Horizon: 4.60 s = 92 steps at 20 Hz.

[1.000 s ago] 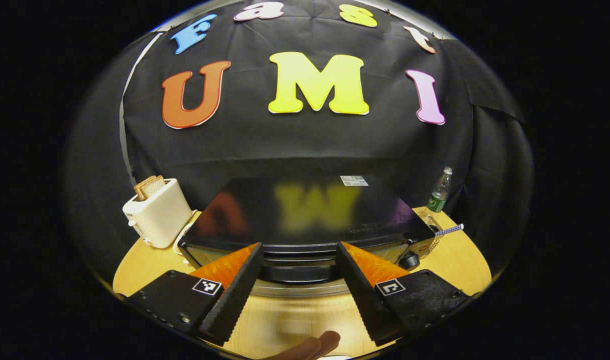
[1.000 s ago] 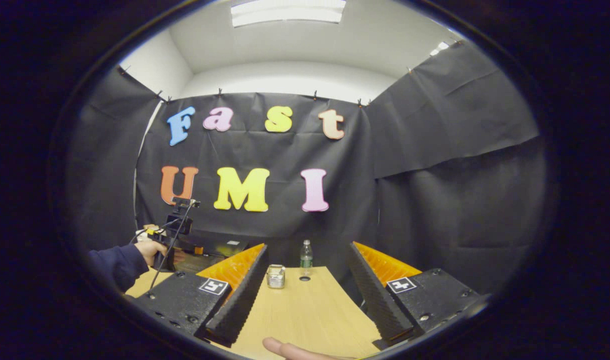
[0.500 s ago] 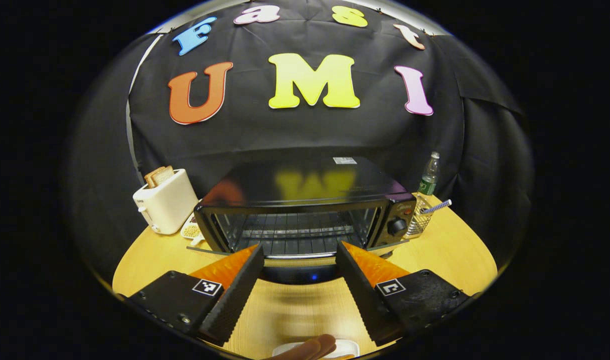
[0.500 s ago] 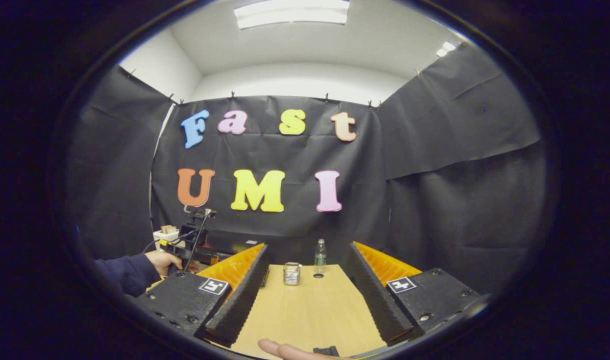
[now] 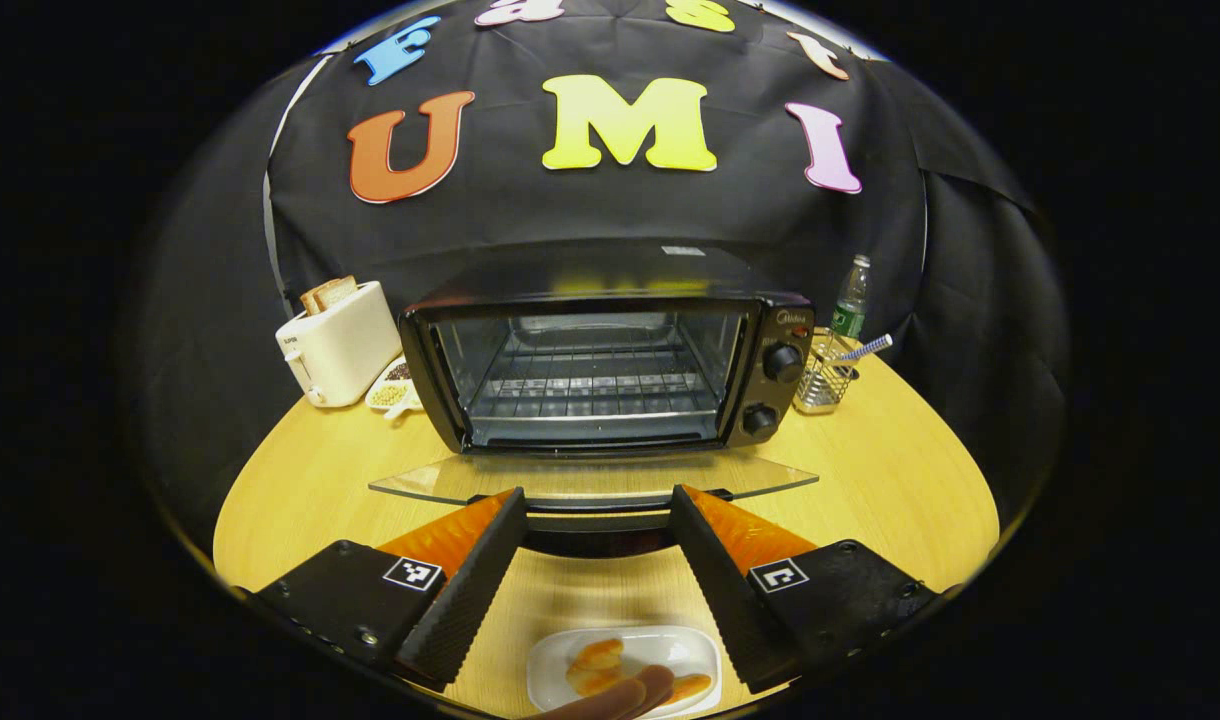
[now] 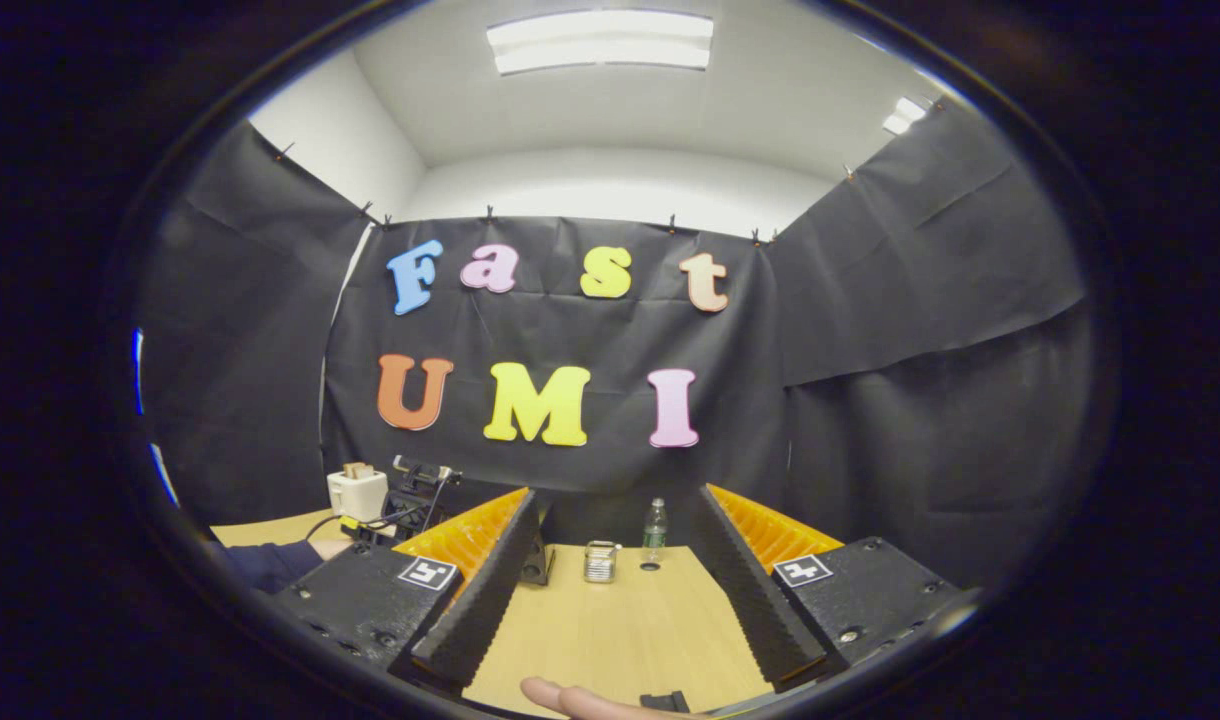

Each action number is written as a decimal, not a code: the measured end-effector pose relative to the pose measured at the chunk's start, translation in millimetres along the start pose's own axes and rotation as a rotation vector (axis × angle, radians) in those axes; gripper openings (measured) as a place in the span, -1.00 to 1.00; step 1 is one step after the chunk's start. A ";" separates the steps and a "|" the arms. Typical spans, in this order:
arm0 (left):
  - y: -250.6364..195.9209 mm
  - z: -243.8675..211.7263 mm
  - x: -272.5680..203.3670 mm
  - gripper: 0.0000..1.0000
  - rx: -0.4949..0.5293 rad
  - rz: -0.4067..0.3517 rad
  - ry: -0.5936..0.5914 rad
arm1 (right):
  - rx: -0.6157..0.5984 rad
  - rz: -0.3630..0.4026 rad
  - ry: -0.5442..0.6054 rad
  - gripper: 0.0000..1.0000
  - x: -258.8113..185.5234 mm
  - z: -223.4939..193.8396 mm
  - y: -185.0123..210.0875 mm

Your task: Open the electric oven with the left hand, put the food in, and close the electric oven.

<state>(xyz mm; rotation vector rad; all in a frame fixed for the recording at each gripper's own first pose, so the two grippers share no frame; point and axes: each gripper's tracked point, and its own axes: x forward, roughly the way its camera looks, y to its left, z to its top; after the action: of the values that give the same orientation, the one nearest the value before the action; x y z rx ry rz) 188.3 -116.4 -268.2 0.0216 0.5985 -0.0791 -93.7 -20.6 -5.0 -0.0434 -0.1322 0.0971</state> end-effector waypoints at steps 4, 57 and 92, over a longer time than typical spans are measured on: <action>-4.7 -39.8 4.1 0.92 -0.004 -0.005 0.114 | 0.000 -0.004 0.030 0.95 5.5 -9.1 2.0; 119.9 7.3 -397.7 0.90 0.022 0.064 -0.732 | -0.093 0.872 0.784 0.41 107.1 -407.3 323.6; 168.4 19.6 -255.7 0.89 -0.102 0.063 -0.521 | 0.650 0.139 0.451 0.10 437.0 -341.9 361.0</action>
<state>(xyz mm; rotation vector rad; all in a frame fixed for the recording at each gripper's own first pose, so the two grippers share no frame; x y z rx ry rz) 2.4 68.0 -108.4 -0.0772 0.0802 0.0085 349.3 369.3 -304.9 0.5727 0.3571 0.2623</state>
